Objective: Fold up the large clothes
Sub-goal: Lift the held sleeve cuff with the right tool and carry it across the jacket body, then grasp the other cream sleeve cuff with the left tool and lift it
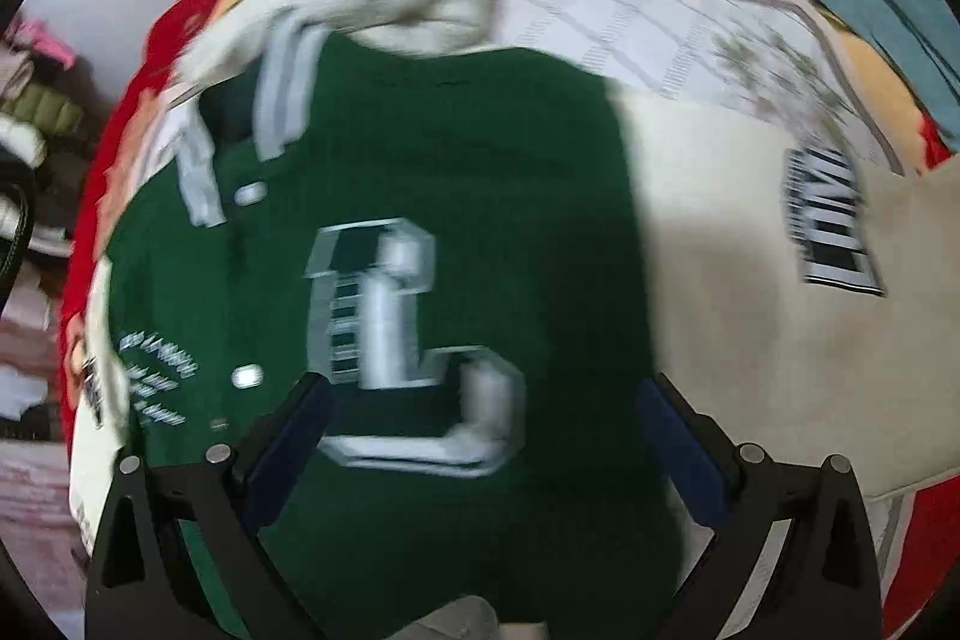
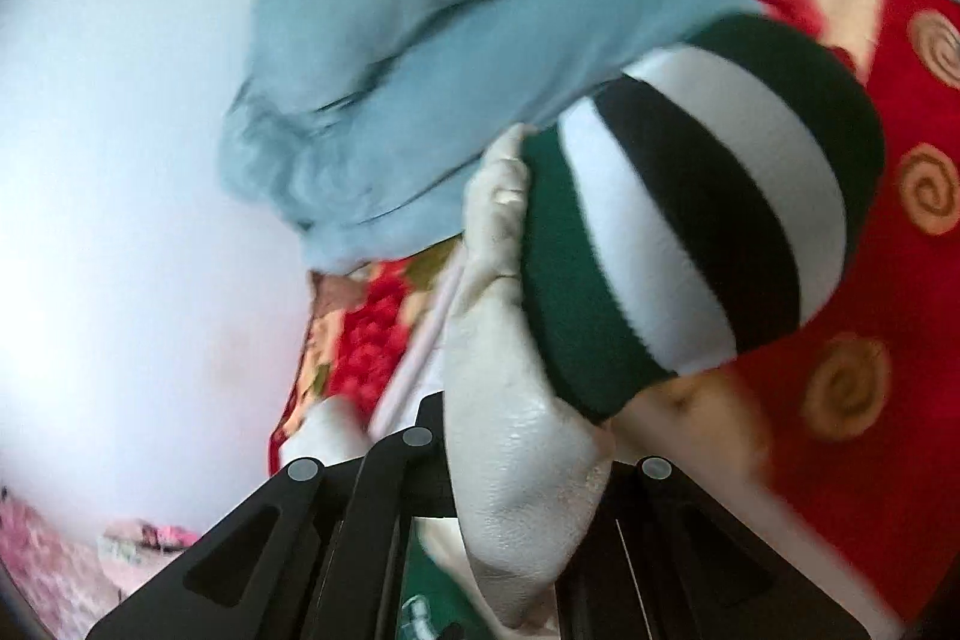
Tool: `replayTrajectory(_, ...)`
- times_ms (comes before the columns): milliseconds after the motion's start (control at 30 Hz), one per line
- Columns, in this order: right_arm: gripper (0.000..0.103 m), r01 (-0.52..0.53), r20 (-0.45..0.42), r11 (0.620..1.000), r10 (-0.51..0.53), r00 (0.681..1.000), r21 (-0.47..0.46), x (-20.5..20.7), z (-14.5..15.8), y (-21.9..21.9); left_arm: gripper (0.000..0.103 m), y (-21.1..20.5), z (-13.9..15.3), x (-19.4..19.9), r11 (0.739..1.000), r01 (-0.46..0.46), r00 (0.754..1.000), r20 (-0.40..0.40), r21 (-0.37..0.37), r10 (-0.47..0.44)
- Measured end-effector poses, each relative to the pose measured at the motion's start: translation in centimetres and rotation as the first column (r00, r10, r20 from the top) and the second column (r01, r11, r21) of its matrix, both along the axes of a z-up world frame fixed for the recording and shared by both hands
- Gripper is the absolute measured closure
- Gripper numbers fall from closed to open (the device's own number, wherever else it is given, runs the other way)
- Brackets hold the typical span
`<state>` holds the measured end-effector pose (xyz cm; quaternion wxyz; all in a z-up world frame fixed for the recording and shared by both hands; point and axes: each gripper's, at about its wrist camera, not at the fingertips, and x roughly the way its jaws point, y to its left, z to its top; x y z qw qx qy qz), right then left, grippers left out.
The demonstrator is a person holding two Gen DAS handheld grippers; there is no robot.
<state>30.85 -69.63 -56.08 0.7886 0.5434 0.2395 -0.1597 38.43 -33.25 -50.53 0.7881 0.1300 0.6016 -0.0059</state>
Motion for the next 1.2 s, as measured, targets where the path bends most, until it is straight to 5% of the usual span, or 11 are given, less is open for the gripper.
replayTrajectory(200,0.100,-0.199,-0.030,0.974,0.197,0.980,-0.107,8.0,6.3,12.1,0.000,10.4,1.5,0.4,0.990,-0.136,0.991,0.018,0.025,0.135)
replayTrajectory(400,0.100,-0.450,-0.151,0.882,0.430,0.890,-0.138,15.4,5.4,28.1,0.000,22.3,1.3,0.1,0.953,-0.294,0.956,0.033,0.079,0.292)
replayTrajectory(567,0.100,-0.661,-0.303,0.724,0.597,0.743,-0.196,21.5,0.4,43.5,0.000,32.2,-0.2,0.3,0.909,-0.401,0.916,0.034,0.112,0.400)
replayTrajectory(767,0.100,-0.828,-0.499,0.514,0.669,0.551,-0.224,24.6,-7.7,56.2,0.000,39.2,-1.3,0.0,0.888,-0.448,0.894,0.042,0.107,0.446)
replayTrajectory(833,0.100,-0.882,-0.588,0.432,0.669,0.455,-0.190,25.8,-10.1,59.6,0.000,40.5,-1.4,0.0,0.882,-0.460,0.888,0.036,0.100,0.459)
replayTrajectory(967,0.077,-0.921,-0.572,0.391,0.754,0.324,-0.006,25.3,-12.9,61.2,0.000,43.2,-1.3,-0.4,0.870,-0.489,0.872,0.018,0.063,0.489)
replayTrajectory(1033,0.046,-0.920,-0.445,0.388,0.833,0.328,0.048,24.1,-11.5,60.2,0.000,44.3,-0.8,-0.9,0.865,-0.501,0.866,0.010,0.035,0.501)
replayTrajectory(1067,0.039,-0.913,-0.362,0.403,0.862,0.354,0.066,23.4,-10.5,59.4,0.000,44.7,-0.5,-1.1,0.863,-0.504,0.864,0.007,0.026,0.504)
replayTrajectory(1100,0.035,-0.899,-0.287,0.429,0.876,0.389,0.092,22.4,-9.5,58.1,0.000,45.3,-0.3,-1.5,0.861,-0.508,0.861,0.005,0.016,0.508)
replayTrajectory(1200,0.035,-0.838,-0.238,0.527,0.840,0.488,0.141,20.3,-8.2,54.2,0.000,46.6,0.5,-3.3,0.850,-0.526,0.850,-0.009,-0.012,0.526)
